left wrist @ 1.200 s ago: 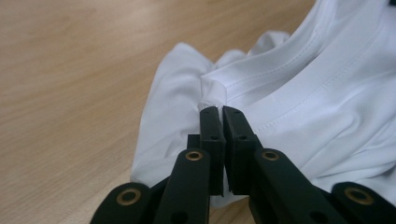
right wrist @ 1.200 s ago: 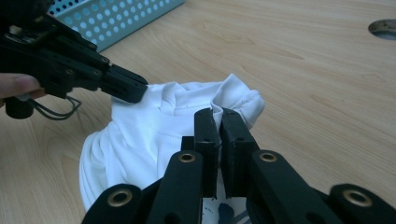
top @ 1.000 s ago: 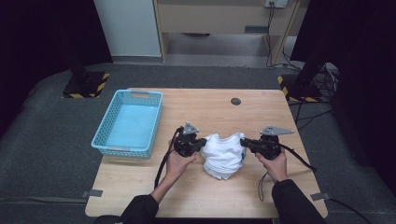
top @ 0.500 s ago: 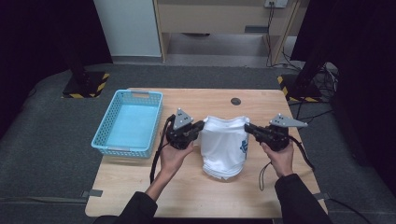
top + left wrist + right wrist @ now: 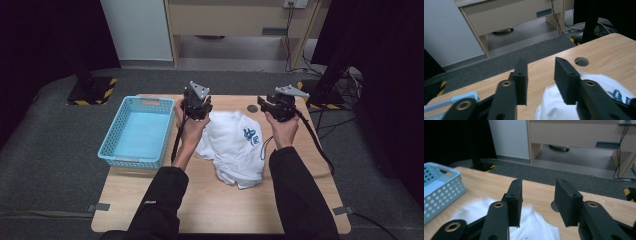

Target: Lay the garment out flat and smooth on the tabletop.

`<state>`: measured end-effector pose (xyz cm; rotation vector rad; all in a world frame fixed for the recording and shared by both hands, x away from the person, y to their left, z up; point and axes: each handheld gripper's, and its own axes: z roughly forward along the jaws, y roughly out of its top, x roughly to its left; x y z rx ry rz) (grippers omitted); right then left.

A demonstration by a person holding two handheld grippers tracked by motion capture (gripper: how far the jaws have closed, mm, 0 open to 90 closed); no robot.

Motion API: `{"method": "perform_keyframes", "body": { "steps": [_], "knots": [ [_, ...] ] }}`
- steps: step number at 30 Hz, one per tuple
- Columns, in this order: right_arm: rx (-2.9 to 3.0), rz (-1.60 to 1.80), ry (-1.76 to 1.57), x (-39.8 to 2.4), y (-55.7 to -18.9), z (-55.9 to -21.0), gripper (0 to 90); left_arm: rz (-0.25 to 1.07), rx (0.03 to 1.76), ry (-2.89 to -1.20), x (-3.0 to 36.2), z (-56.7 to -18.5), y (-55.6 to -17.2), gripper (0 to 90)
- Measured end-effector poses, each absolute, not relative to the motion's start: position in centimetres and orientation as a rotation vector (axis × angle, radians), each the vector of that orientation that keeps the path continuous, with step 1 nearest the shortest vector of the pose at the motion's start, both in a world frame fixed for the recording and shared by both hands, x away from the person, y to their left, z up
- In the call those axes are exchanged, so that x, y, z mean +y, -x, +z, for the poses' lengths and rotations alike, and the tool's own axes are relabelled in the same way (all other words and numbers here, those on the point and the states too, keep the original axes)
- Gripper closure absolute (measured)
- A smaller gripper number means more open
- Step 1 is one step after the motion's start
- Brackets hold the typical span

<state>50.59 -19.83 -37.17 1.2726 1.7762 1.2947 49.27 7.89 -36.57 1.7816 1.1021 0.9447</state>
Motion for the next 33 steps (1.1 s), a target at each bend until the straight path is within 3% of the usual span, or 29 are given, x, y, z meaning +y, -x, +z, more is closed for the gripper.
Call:
{"method": "perform_keyframes", "body": {
  "steps": [5,12,19,23,33],
  "knots": [
    [1.848,1.299,-1.243,-21.4,-49.5,-39.4,47.1,0.840,1.122,-1.795,8.9,-38.6,-48.4,47.2],
    [1.912,1.261,-1.245,-23.6,-47.2,-41.9,42.1,0.726,1.136,-1.889,9.6,-43.1,-45.4,43.0],
    [2.007,1.231,-1.316,-26.1,-43.8,-46.5,34.2,0.632,1.195,-1.993,10.9,-48.3,-43.1,40.9],
    [2.108,1.148,-1.306,-25.1,-42.4,-49.2,28.6,0.581,1.281,-2.011,11.2,-50.8,-43.3,38.7],
    [2.190,1.108,-1.310,-22.0,-43.2,-51.4,24.4,0.606,1.327,-1.994,10.7,-53.3,-44.8,36.0]
  ]
}}
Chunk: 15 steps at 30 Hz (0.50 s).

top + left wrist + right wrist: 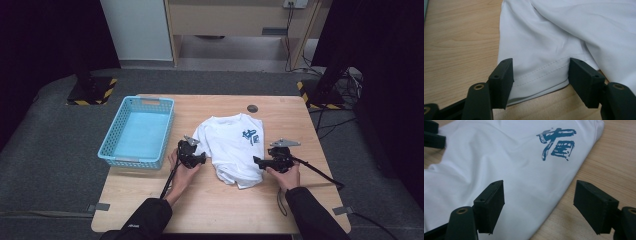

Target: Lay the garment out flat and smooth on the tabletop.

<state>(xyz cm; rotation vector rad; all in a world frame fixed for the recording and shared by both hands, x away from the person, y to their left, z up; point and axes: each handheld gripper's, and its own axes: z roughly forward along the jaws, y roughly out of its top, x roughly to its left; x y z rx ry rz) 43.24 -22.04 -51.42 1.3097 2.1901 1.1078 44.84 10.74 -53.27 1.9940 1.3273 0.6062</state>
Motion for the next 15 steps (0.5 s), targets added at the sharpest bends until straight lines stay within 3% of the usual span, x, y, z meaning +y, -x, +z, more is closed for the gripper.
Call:
{"method": "perform_keyframes", "body": {
  "steps": [12,15],
  "knots": [
    [2.261,0.916,-1.246,-21.2,-43.5,-53.3,18.7,0.655,1.352,-1.979,11.2,-53.4,-45.0,31.0],
    [2.270,0.893,-1.233,-21.4,-43.5,-53.1,18.2,0.652,1.429,-1.951,12.4,-53.3,-45.1,31.0]
  ]
}}
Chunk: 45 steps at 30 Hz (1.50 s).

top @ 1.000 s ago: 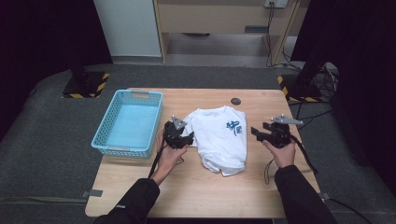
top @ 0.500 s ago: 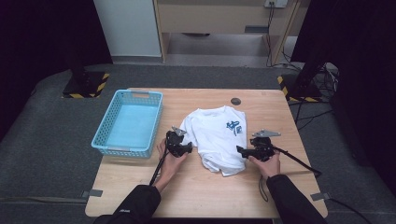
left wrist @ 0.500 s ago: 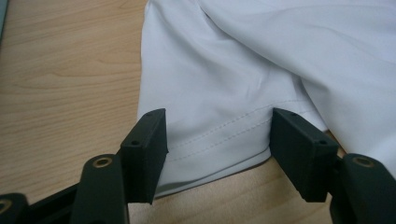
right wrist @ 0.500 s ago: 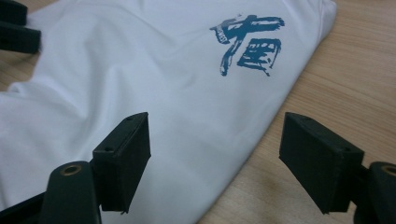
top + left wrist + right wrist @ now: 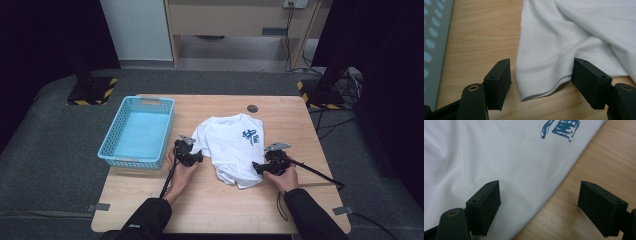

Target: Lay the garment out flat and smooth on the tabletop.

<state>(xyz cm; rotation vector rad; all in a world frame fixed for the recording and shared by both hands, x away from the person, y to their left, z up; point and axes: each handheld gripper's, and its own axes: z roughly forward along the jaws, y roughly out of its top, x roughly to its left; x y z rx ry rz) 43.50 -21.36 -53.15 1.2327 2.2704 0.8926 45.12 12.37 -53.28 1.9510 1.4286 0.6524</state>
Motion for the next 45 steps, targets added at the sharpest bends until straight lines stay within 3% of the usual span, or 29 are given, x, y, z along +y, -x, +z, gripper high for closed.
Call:
{"method": "perform_keyframes", "body": {
  "steps": [7,12,21,22,25,28,34,38,40,42,45],
  "knots": [
    [2.259,0.842,-1.260,-22.9,-43.7,-52.9,17.1,0.649,1.478,-1.936,12.8,-53.1,-44.9,33.4],
    [2.222,0.881,-1.315,-24.0,-43.8,-52.4,17.6,0.607,1.424,-1.854,11.4,-52.9,-44.9,32.0],
    [2.245,0.959,-1.327,-22.0,-43.7,-52.4,17.1,0.556,1.398,-1.860,10.8,-53.5,-45.8,28.9],
    [2.266,0.927,-1.295,-21.6,-43.6,-52.6,17.1,0.647,1.355,-1.944,10.5,-53.7,-45.9,29.4],
    [2.280,0.905,-1.286,-21.4,-43.6,-52.9,17.0,0.676,1.357,-1.960,10.6,-53.5,-45.8,28.2],
    [2.291,0.863,-1.265,-21.8,-43.5,-53.0,15.3,0.801,1.386,-2.018,11.2,-53.0,-45.5,29.6],
    [2.267,0.811,-1.295,-23.7,-43.7,-52.8,13.8,0.843,1.464,-2.014,11.7,-52.6,-45.3,35.3],
    [2.237,0.780,-1.323,-24.7,-43.9,-52.6,14.0,0.806,1.439,-1.952,11.5,-52.1,-45.0,32.8],
    [2.223,0.834,-1.334,-24.8,-43.7,-52.2,14.5,0.677,1.380,-1.909,10.7,-52.1,-44.8,30.9],
    [2.231,0.896,-1.361,-24.5,-43.5,-52.0,14.6,0.615,1.371,-1.942,10.1,-52.6,-44.8,29.9],
    [2.244,0.904,-1.339,-23.9,-43.4,-51.9,14.5,0.628,1.363,-2.001,9.7,-53.2,-44.8,29.7]
  ]
}}
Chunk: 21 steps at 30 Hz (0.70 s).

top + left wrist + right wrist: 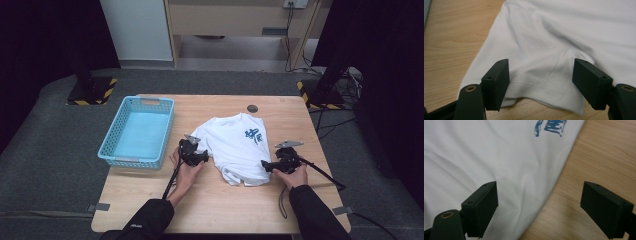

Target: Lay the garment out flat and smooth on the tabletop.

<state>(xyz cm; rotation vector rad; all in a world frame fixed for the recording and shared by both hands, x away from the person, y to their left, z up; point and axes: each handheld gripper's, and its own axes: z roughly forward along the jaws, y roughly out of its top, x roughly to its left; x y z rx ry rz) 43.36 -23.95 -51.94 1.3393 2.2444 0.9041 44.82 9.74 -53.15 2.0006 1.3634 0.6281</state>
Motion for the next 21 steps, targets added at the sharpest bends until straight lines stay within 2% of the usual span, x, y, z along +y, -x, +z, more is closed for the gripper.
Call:
{"method": "perform_keyframes", "body": {
  "steps": [8,12,15,16,17,18,21],
  "knots": [
    [2.280,0.840,-1.290,-23.5,-43.0,-52.0,13.6,0.750,1.420,-2.101,11.6,-52.2,-44.4,29.3],
    [2.262,0.874,-1.290,-23.8,-42.7,-51.6,13.6,0.751,1.422,-2.081,11.8,-51.6,-43.8,31.3],
    [2.229,0.911,-1.315,-24.2,-42.7,-51.2,13.6,0.619,1.319,-1.982,10.3,-50.9,-43.1,28.6],
    [2.229,0.911,-1.315,-24.2,-42.7,-51.2,13.6,0.619,1.319,-1.982,10.3,-50.9,-43.1,27.7],
    [2.221,0.918,-1.329,-24.2,-42.8,-51.2,13.7,0.517,1.276,-1.970,8.9,-51.3,-43.0,26.3],
    [2.225,0.915,-1.330,-24.1,-42.9,-51.3,13.7,0.481,1.272,-1.980,8.2,-51.6,-43.0,26.7],
    [2.234,0.908,-1.334,-23.9,-43.0,-51.5,13.7,0.472,1.238,-2.033,6.8,-53.0,-43.3,26.2]
  ]
}}
